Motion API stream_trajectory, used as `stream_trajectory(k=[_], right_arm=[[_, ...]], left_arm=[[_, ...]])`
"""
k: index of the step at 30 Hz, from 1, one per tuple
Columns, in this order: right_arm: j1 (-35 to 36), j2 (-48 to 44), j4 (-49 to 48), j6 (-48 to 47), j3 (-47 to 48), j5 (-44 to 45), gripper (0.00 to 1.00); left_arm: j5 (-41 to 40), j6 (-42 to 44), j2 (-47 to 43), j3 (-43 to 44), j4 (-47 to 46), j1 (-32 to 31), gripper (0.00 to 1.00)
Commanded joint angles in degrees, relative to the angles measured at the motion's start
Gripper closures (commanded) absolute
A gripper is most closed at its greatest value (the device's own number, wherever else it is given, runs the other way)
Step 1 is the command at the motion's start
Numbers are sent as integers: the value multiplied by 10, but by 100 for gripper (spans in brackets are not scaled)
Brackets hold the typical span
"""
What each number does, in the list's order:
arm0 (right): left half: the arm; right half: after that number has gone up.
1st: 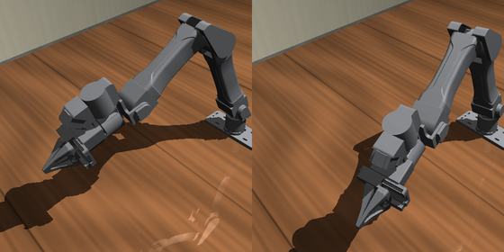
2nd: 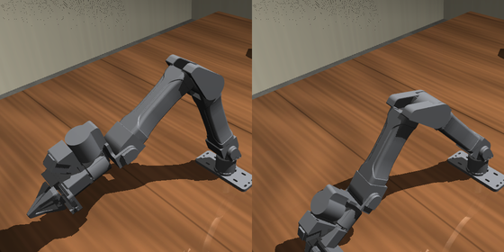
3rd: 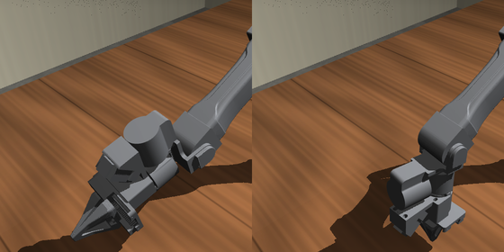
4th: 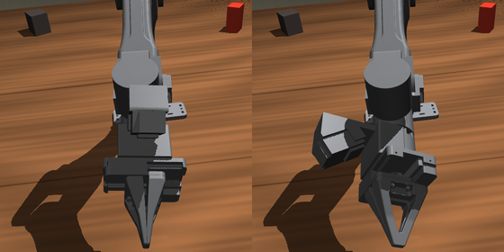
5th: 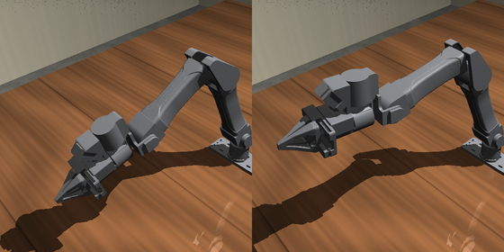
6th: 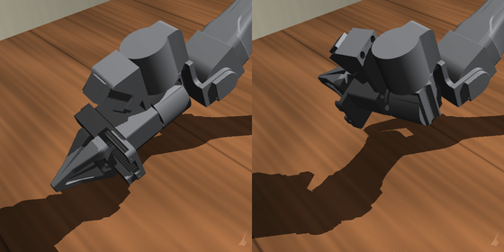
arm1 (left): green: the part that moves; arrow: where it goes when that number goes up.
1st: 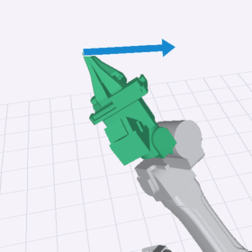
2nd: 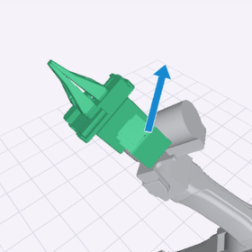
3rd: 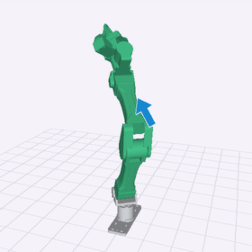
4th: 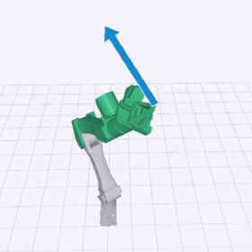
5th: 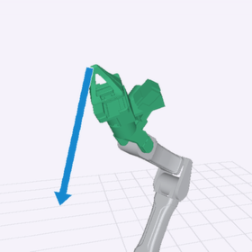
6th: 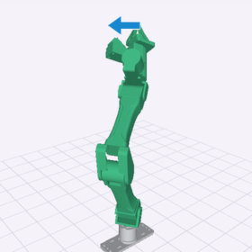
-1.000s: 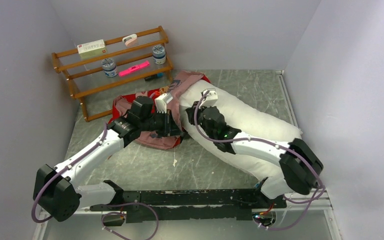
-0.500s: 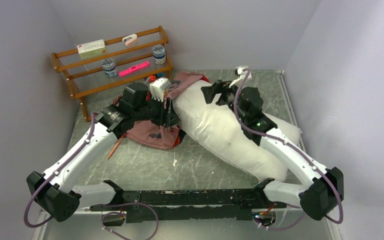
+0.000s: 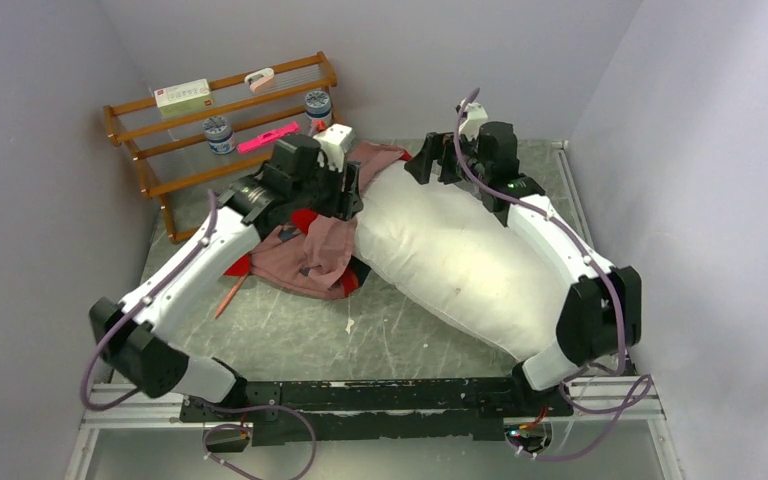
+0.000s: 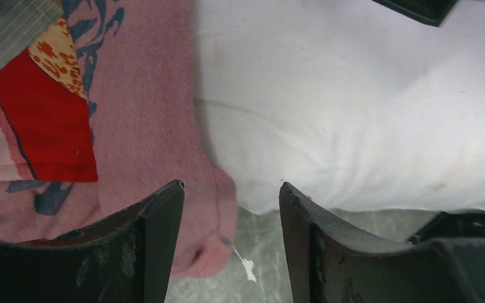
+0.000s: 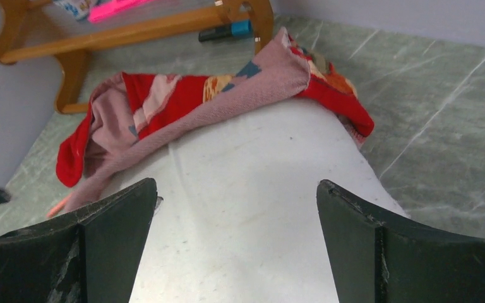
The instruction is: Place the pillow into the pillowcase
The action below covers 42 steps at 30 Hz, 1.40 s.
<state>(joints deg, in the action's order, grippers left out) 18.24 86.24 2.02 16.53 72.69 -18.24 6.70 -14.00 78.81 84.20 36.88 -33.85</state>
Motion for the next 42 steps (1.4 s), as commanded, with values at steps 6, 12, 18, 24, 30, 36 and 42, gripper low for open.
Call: stream_trajectory(k=[6,12,18,24,30,36,42], right_arm=[[-27,114,80,-44,83,-120,3],[-25,140,114,-79,63,-176,9],[-9,61,23,-44,-68,-181,70],[13,-5,-48,-8,-137,-154,100],[46,-49,-110,27,-176,-134,100],[62,-71,-146,58,-186,-107,100],[70,-97,-237,119,-220,-75,100]], left_arm=[[-64,42,165,120,-95,3,37],[-72,37,247,155,-130,11,35],[-117,24,292,157,-128,12,38],[-107,33,285,139,-156,12,60],[8,-6,215,110,-209,12,95],[108,-89,140,99,-256,12,95],[239,-195,98,38,-384,11,95]])
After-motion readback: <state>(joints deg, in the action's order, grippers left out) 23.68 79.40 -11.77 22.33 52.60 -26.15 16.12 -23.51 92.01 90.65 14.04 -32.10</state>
